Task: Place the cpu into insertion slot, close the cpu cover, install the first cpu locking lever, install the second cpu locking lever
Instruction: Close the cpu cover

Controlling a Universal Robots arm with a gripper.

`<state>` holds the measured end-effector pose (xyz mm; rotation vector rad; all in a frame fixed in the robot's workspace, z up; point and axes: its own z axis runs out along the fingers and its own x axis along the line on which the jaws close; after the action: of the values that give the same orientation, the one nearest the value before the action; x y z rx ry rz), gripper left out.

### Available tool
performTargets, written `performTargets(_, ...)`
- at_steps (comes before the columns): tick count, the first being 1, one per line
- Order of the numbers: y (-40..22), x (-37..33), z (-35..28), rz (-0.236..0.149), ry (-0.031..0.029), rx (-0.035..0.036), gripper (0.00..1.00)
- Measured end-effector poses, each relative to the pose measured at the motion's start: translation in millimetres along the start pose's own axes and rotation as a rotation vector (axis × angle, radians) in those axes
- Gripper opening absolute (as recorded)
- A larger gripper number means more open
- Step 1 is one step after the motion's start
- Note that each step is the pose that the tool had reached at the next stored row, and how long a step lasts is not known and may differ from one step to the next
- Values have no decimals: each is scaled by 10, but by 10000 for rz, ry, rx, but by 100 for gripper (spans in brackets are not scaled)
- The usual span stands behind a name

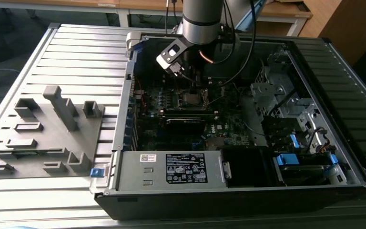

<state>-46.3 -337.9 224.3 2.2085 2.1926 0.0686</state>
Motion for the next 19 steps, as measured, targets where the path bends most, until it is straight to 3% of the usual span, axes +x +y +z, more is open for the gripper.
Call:
performTargets(7, 5, 1, -97, 0, 1, 0, 11)
performTargets(19, 18, 4, -348, 0, 0, 4, 11)
